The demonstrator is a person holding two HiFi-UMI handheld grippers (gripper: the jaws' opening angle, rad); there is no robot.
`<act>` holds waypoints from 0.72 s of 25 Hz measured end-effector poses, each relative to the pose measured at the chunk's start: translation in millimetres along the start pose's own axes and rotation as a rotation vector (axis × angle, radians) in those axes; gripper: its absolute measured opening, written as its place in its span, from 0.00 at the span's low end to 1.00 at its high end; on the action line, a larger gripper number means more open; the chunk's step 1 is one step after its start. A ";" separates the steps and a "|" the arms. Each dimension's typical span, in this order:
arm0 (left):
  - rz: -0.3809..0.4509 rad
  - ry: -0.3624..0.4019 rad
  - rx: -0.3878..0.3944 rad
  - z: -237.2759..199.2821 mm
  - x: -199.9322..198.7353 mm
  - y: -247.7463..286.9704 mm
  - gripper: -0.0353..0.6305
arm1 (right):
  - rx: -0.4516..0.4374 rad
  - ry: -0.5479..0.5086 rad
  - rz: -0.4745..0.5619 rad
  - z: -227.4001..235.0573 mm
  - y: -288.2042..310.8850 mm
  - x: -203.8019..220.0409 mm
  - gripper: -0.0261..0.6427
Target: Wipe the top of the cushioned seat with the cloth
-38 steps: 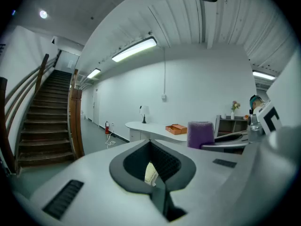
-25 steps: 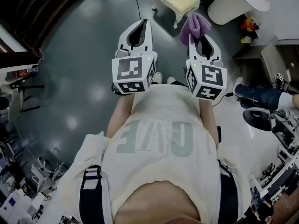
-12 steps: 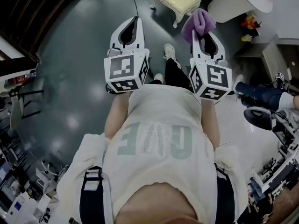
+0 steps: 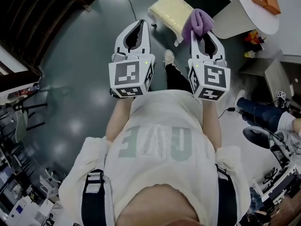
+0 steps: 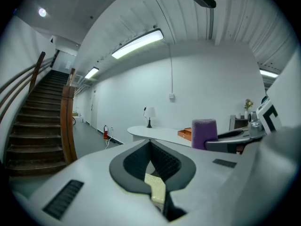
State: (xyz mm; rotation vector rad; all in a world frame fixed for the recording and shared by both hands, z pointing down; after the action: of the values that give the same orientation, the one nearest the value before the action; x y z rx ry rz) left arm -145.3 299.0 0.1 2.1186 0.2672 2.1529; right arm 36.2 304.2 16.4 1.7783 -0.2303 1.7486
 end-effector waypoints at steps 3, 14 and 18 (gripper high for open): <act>0.017 -0.007 0.002 8.1 -16.7 52.5 0.06 | -0.004 -0.008 -0.008 35.8 37.5 -16.1 0.17; 0.001 -0.010 0.000 10.4 -60.6 184.2 0.06 | -0.023 0.012 -0.020 113.1 138.0 -62.6 0.17; -0.019 -0.012 0.049 15.7 -65.0 203.9 0.06 | -0.008 0.026 -0.016 118.5 148.5 -70.3 0.17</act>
State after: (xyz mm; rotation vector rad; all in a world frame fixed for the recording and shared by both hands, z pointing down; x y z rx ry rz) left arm -119.0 87.2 -22.4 2.1442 0.3410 2.1441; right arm 49.2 102.4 4.2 1.7459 -0.2120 1.7563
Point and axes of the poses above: the fingertips, and each gripper's own axes: y forward along the fingers, z to its right, x out of its underside, the point moved 5 cm from there along -y, backward along the fingers, and after that the axes turned 15 degrees about -x, right-handed, at the moved point
